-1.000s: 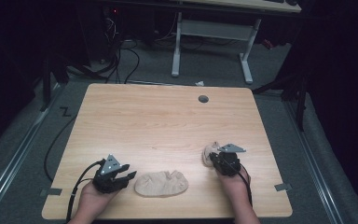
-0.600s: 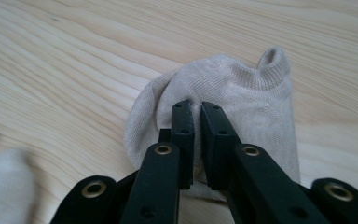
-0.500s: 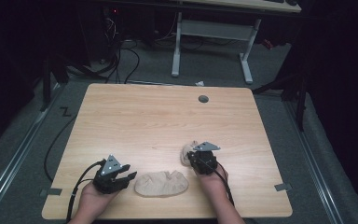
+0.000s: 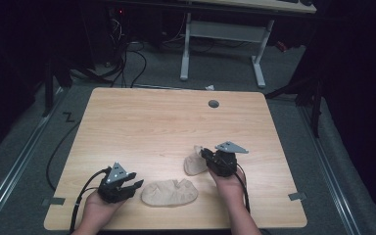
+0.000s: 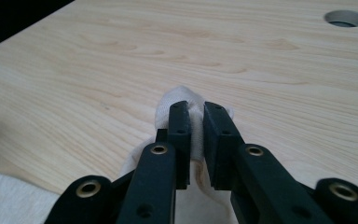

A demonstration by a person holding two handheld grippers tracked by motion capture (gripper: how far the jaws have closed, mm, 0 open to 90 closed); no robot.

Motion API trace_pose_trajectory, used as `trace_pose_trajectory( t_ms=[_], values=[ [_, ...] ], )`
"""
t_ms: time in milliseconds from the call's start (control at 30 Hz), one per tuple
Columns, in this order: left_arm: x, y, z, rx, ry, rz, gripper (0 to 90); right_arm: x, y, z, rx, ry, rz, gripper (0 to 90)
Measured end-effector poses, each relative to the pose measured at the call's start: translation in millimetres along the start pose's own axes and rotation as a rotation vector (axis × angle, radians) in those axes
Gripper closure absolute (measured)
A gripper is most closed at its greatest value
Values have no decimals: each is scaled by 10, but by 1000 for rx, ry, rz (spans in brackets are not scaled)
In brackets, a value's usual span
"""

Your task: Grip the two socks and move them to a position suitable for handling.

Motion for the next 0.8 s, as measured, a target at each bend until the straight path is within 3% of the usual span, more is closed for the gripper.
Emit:
trace_pose_trajectory(
  t_ms=[167,467,533,633,733,800],
  values=[
    [6,0,-4,1,-2,0,585,62,-230,43,-50,-1,29,799],
    [1,17,-2,6,-1,-4,586,155,-680,139,-94,1,146,716],
    [5,13,-7,8,-5,-6,586,206,-728,141,-70,-12,178,708],
    [11,7,-9,7,-6,-4,586,248,-728,161,6,-6,217,709],
    [4,1,-10,7,-6,-2,586,202,-661,222,60,35,186,781],
    [0,0,-11,7,-8,-3,586,124,-558,295,89,85,130,827]
  ],
)
Point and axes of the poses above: each handheld gripper's, and its own axes: x roughly backward along the jaws, z roughly out of its underside, y roughly to its left, the point moved 6 cm from there along -x, roughly forward along the jaws, and after that the axes turned 5 degrees about z, right-handed, at the moved point
